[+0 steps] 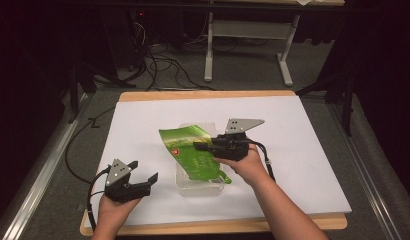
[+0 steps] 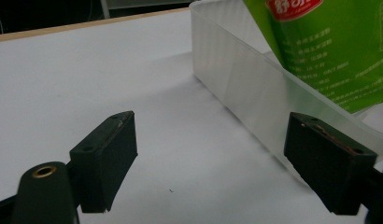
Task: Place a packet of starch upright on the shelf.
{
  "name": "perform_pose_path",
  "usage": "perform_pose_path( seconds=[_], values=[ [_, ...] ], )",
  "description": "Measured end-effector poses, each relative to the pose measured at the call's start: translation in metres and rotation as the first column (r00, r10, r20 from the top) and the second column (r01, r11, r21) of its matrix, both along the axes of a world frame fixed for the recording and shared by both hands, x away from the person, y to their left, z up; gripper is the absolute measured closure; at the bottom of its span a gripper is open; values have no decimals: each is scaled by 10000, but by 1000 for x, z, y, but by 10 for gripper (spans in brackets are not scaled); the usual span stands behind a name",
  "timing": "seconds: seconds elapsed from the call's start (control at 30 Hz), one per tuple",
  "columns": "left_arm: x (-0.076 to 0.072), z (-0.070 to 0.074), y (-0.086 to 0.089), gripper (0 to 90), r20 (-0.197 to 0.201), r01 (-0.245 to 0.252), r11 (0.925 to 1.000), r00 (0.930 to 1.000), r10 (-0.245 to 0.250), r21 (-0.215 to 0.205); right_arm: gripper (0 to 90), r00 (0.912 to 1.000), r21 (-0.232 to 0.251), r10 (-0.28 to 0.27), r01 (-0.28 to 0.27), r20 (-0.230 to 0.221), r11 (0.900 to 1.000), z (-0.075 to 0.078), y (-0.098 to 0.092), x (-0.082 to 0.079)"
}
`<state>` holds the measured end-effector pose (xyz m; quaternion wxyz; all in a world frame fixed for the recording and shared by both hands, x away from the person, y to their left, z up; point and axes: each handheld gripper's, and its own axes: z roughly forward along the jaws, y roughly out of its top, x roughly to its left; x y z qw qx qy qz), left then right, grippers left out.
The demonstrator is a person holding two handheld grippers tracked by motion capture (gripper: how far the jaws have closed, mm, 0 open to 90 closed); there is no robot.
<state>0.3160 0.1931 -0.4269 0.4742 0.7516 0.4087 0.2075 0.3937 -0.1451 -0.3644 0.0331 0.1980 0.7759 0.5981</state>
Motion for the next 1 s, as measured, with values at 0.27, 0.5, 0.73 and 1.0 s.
perform_pose_path(
  seconds=[0.27, 0.5, 0.73, 1.0],
  values=[
    [-2, 3, -5, 283, 86, 46, 9988, 10000, -42, -487, 699, 9985, -290, -556, 555, -7, 9980, -7, -5, -3],
    [-1, 2, -17, 469, -2, 205, 9965, 9998, -206, -809, 541, 9892, -693, -1453, 1462, 184, 9868, -11, -16, -11],
    [0, -1, -31, 653, -11, 36, 9968, 10000, -37, -798, 546, 9767, -882, -2136, 2146, 199, 9727, -15, -37, -28],
    [0, -8, -48, 847, -203, -205, 9995, 9996, 200, -228, 604, 9627, -1353, -2698, 2700, 204, 9533, -24, -58, -53]
  ],
)
